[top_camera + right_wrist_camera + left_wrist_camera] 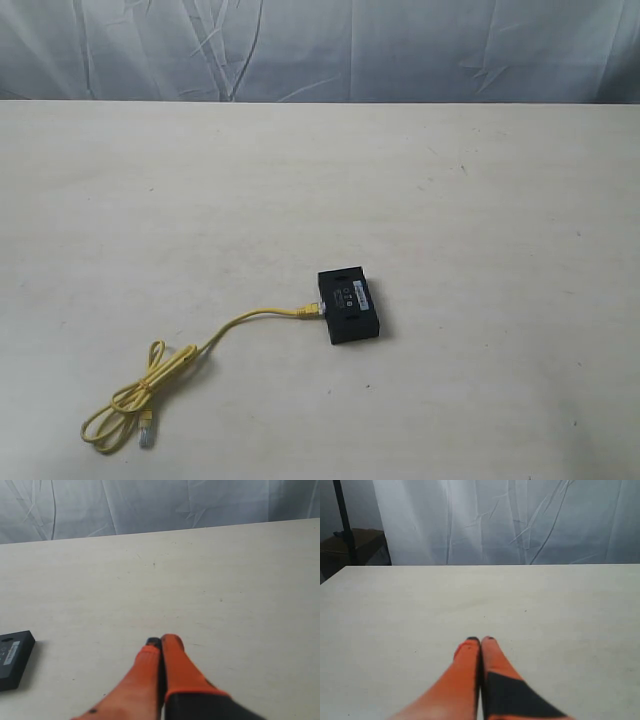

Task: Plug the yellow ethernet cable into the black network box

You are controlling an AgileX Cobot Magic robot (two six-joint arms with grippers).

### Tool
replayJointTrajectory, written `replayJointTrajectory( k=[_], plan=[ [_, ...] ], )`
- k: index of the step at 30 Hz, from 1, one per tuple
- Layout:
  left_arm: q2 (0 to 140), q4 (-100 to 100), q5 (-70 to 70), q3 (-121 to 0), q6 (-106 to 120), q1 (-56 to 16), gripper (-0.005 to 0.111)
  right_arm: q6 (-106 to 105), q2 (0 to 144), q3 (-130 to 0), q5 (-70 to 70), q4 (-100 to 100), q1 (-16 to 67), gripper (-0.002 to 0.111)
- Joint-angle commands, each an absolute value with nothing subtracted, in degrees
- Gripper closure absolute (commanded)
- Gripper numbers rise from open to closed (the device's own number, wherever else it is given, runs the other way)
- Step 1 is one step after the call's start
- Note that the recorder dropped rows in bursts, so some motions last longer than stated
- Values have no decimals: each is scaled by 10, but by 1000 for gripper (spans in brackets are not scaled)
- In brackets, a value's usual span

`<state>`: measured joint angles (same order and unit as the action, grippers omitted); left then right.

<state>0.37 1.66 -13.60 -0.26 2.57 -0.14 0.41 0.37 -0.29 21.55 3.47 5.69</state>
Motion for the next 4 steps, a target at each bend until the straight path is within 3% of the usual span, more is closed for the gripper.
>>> replayJointTrajectory(
  k=[1, 4],
  plan=[
    [0, 13, -133, 0, 23, 0, 107, 0, 0, 0, 210, 37, 53, 109],
    [0, 13, -133, 0, 23, 0, 107, 0, 0, 0, 210, 37, 53, 109]
  ],
)
